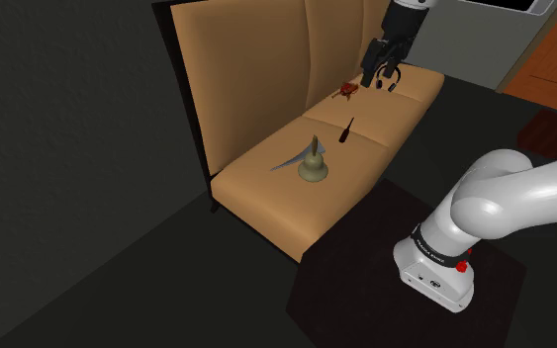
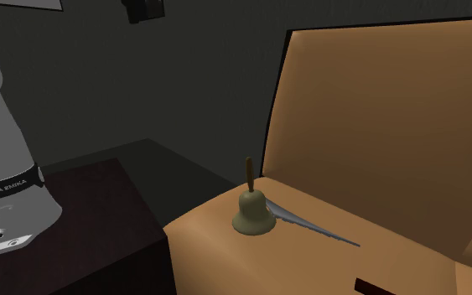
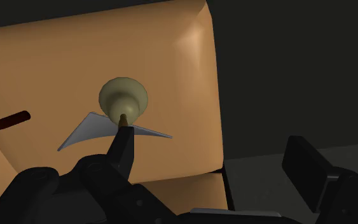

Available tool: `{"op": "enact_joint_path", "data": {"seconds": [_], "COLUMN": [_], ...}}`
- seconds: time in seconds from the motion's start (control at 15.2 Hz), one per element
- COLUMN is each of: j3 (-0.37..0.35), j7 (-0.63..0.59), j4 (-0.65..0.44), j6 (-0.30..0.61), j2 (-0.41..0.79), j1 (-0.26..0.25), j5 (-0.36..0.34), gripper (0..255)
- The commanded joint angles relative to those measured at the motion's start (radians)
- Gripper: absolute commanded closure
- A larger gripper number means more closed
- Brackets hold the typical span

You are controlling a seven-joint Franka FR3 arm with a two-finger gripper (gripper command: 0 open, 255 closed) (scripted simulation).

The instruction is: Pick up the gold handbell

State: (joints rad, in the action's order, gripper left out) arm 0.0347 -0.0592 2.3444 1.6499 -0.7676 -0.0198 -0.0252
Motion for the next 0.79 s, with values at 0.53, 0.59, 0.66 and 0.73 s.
{"op": "enact_joint_path", "data": {"seconds": [0.53,0.59,0.66,0.73], "j3": [0.030,0.034,0.038,0.042], "j7": [0.028,0.031,0.033,0.036], "j4": [0.116,0.125,0.132,0.137], "j6": [0.281,0.317,0.352,0.387], "j2": [0.160,0.186,0.214,0.243], "j1": [0.023,0.026,0.029,0.032], "j5": [-0.057,-0.064,-0.071,-0.078], "gripper": [0,0,0,0]}}
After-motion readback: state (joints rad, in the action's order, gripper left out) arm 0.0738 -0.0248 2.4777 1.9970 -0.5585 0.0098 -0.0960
